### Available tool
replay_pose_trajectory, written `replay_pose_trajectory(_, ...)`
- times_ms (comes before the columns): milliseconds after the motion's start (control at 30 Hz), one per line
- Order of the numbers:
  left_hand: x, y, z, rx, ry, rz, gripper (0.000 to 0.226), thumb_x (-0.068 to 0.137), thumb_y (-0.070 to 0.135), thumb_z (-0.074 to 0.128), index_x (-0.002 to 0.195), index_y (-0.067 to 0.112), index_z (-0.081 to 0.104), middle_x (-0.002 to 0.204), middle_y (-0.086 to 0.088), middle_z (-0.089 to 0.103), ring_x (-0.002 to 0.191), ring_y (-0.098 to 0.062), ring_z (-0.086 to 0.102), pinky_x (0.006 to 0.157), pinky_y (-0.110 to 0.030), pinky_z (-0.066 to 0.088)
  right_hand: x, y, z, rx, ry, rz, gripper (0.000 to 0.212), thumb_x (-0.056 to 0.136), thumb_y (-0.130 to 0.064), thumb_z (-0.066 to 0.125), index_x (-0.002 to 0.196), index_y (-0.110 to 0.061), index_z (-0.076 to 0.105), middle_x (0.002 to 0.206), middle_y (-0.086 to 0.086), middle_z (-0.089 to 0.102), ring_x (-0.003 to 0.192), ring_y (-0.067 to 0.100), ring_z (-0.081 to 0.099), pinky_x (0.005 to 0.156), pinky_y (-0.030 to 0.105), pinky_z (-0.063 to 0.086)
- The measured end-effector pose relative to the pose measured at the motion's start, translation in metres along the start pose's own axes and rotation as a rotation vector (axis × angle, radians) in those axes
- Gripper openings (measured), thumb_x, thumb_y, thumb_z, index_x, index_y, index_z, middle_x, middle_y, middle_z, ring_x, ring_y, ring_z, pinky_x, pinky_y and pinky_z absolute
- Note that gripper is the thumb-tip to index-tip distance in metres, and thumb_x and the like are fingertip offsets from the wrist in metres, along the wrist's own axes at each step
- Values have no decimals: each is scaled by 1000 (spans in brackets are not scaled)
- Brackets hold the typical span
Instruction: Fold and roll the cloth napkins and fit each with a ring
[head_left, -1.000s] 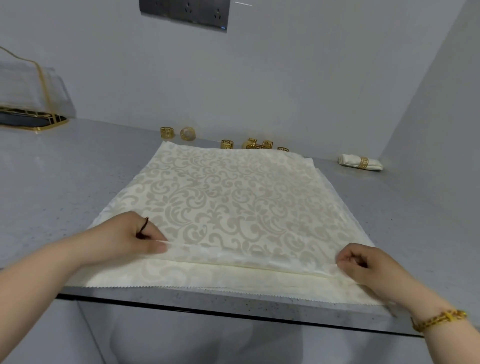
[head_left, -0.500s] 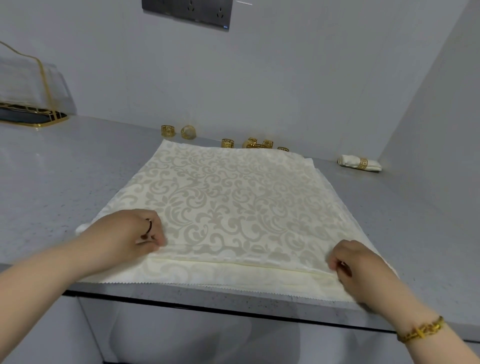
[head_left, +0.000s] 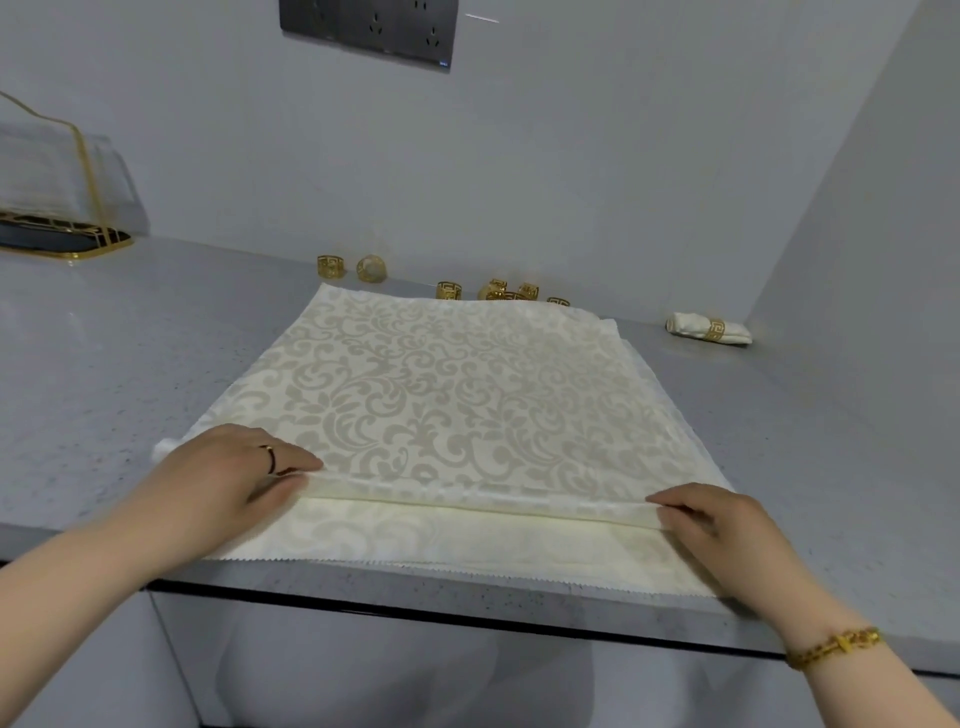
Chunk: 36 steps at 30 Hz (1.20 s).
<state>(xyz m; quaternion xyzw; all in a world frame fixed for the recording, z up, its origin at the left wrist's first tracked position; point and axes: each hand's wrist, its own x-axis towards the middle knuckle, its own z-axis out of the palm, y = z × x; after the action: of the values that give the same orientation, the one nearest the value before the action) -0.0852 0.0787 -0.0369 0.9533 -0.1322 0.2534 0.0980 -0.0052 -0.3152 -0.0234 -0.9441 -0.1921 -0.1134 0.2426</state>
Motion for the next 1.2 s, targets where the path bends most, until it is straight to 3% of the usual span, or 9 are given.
replay_pose_trajectory(133,5,0,6,-370,-26,-374,27,85,22,60,76,46,50,85,17,60,88,-10,56,81,-29,40,13,-4,1,46,-121,107,19,93,-12,46,98,-20,62,78,-16,56,69,-3,48,62,1,38)
replay_pose_trajectory(233,12,2,7,-360,-64,-461,24,83,26,63,75,43,46,83,18,52,88,-10,53,74,-23,37,20,-10,2,-62,-159,123,11,91,-16,44,92,-25,50,70,-10,51,68,10,47,72,11,33)
replay_pose_trajectory(367,18,6,2,-217,-82,-395,29,81,25,65,70,41,44,81,22,51,83,-4,52,64,-10,30,22,-15,2,-187,-91,25,14,85,-11,52,83,-23,44,79,-5,51,70,11,43,78,19,26)
replay_pose_trajectory(500,13,1,2,-99,-71,-167,20,83,23,59,66,29,68,74,36,48,73,6,48,68,-6,36,15,-2,15,-206,67,-245,17,64,-1,59,65,-18,61,68,-8,57,71,4,41,69,10,34)
replay_pose_trajectory(633,2,-10,11,12,26,44,60,92,48,27,69,21,75,71,18,65,81,-7,48,69,-17,40,7,7,12,-48,33,-220,13,74,-3,64,74,-15,70,73,-25,57,83,-1,49,80,-6,31)
replay_pose_trajectory(733,-4,-12,14,10,43,5,76,90,62,17,73,16,75,74,8,68,85,-8,48,67,-13,44,6,6,0,-5,-84,-157,17,80,-12,67,95,-19,69,85,-35,54,93,-7,50,82,-6,31)
replay_pose_trajectory(833,-1,-17,16,50,96,19,76,90,64,16,70,20,75,75,18,61,85,-6,47,62,-24,50,10,9,-3,-101,-139,-127,22,86,-15,59,107,-17,65,100,-19,52,101,0,47,80,-8,26)
replay_pose_trajectory(1033,16,-7,6,19,18,-138,39,86,37,44,52,26,59,70,25,52,70,-5,46,63,-14,31,24,2,1,-44,-153,-53,14,93,-11,45,89,-20,55,89,-11,51,82,1,47,73,3,35)
replay_pose_trajectory(1200,31,-12,9,-109,-202,-379,38,93,33,43,59,15,42,61,3,47,60,-10,43,55,-16,29,40,-1,5,-13,-145,53,15,93,-15,45,93,-23,58,80,-13,56,75,4,51,62,6,35)
